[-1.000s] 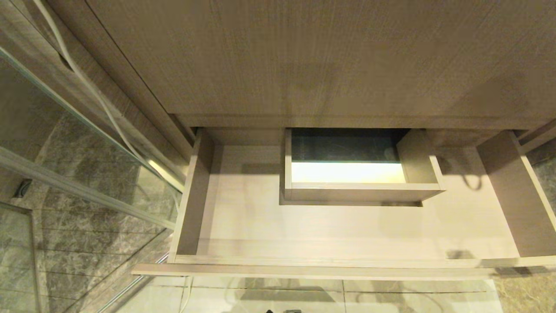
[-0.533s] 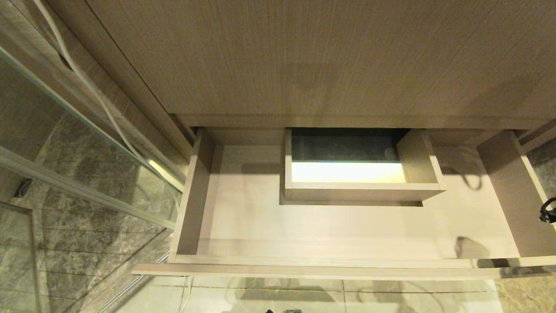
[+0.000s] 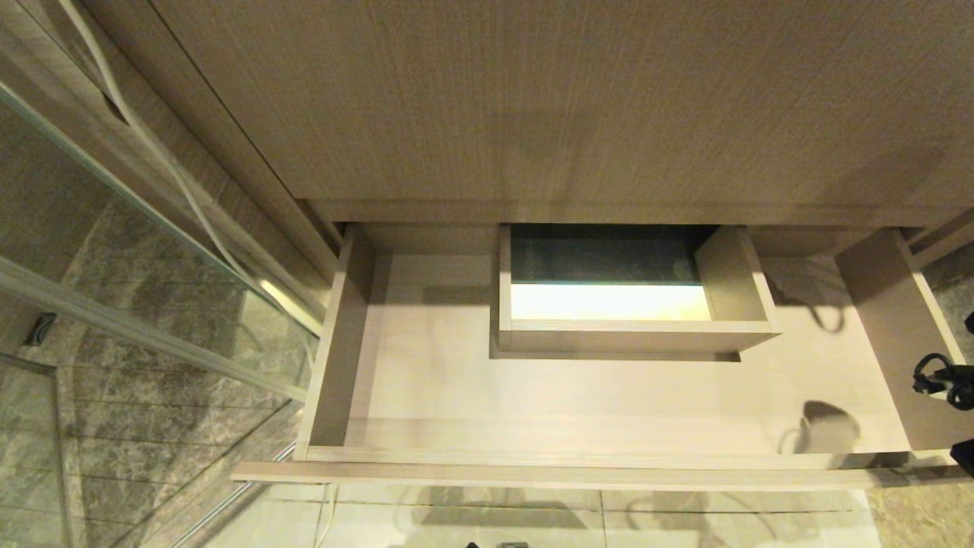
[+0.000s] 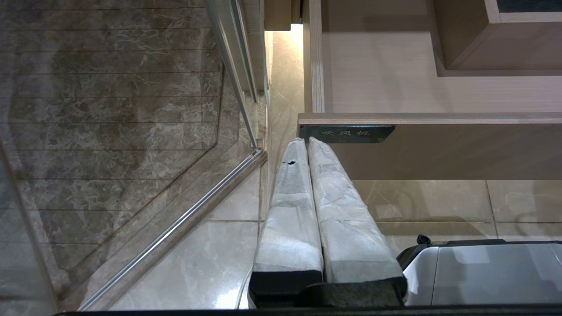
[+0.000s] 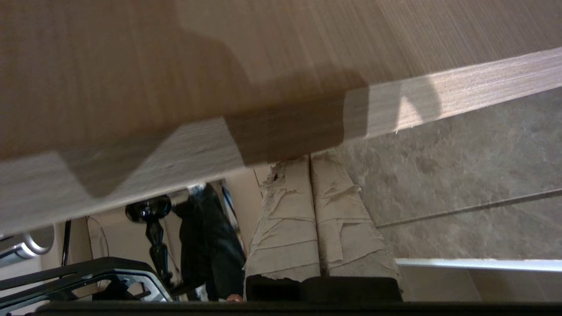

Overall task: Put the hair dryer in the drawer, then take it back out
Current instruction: Close the drawer

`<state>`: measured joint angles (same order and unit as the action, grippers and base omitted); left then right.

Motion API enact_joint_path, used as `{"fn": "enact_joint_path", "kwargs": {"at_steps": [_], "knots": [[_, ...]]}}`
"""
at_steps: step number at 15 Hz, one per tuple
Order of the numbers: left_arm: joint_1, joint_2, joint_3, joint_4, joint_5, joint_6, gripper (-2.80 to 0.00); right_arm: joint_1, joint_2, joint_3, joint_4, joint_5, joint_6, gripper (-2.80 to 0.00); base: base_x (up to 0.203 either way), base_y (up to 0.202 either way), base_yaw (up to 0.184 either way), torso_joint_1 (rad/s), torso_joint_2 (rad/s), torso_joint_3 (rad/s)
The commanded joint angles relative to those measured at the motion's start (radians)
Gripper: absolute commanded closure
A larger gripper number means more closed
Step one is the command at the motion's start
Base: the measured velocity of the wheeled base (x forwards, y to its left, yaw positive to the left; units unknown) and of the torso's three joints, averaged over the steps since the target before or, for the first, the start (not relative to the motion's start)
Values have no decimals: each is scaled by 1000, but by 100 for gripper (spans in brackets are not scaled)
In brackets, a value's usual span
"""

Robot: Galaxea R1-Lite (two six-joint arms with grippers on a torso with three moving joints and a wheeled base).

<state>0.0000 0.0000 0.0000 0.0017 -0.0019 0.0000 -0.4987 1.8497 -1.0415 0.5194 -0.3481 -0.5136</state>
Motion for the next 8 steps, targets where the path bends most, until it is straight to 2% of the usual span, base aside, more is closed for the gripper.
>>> {"fn": "enact_joint_path", "kwargs": {"at_steps": [1,6,8], "knots": [[0,0,0,0,0,0,0,0,28,-8,-25,0,-3,0,0,0,0,0,0,0],[0,0,0,0,0,0,0,12,29,-22,-193,2,-4,0,0,0,0,0,0,0],[0,0,0,0,0,0,0,22,13,-33,-344,10,-5,0,0,0,0,0,0,0]]}}
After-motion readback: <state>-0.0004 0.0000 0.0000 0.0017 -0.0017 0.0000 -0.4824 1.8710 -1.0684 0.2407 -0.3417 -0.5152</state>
